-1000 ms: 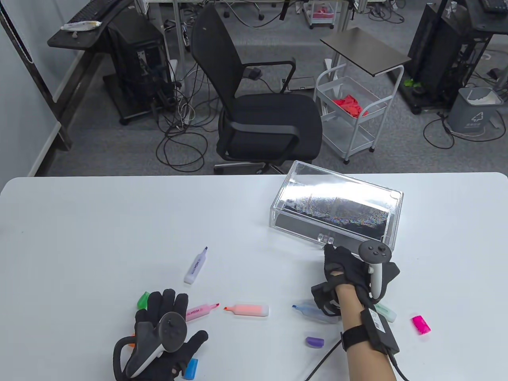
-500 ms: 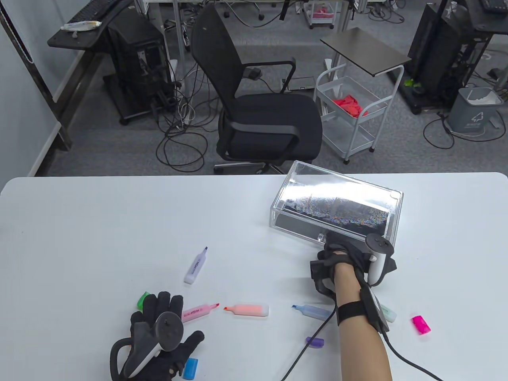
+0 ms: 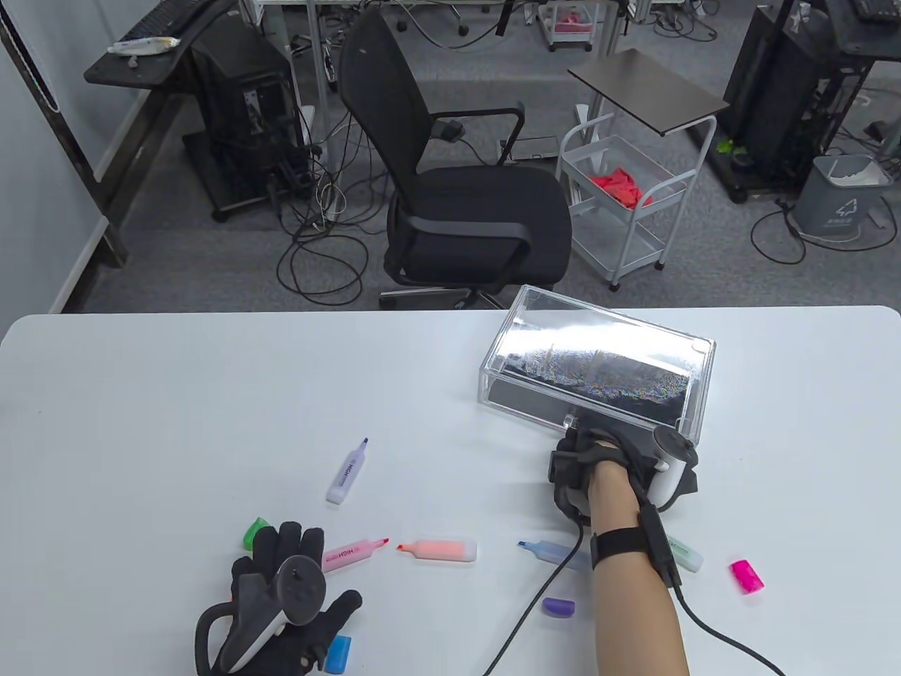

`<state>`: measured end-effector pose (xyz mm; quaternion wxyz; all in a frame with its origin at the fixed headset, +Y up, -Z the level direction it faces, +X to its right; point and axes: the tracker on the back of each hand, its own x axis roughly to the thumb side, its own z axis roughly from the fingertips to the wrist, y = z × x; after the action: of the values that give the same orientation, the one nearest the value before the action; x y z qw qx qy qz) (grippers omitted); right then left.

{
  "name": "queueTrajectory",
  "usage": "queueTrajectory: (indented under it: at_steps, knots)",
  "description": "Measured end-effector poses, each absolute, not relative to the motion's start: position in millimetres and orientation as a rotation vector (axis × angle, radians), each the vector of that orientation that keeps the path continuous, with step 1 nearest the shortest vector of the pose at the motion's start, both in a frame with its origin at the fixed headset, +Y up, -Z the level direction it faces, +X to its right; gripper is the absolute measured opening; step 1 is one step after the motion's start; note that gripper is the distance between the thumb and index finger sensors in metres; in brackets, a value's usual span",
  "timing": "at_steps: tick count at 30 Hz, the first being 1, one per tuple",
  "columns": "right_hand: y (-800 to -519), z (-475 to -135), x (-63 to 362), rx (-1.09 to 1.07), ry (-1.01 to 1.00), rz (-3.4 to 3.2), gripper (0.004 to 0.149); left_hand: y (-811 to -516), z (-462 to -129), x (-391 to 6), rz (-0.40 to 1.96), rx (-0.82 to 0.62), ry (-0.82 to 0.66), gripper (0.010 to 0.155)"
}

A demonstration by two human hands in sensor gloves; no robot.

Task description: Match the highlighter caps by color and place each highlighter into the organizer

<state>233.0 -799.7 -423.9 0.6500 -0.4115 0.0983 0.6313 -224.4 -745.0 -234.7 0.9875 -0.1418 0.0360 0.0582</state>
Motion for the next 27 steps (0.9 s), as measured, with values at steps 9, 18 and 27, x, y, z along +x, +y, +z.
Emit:
queueTrajectory:
  at_steps: [9, 18, 27]
  knots:
    - [-797, -412, 228, -0.937, 0.260, 1.455, 0.047, -744, -236, -227, 0.141, -0.286, 0.075, 0.096]
    - [-794, -386, 217, -0.926, 0.304, 1.491, 0.047, -745, -236, -227, 0.146, -0.294, 0.065, 0.096]
    - [-789, -366, 210, -0.921, 0.328, 1.558, 0.047, -745, -235, -224, 0.145, -0.296, 0.044, 0.096]
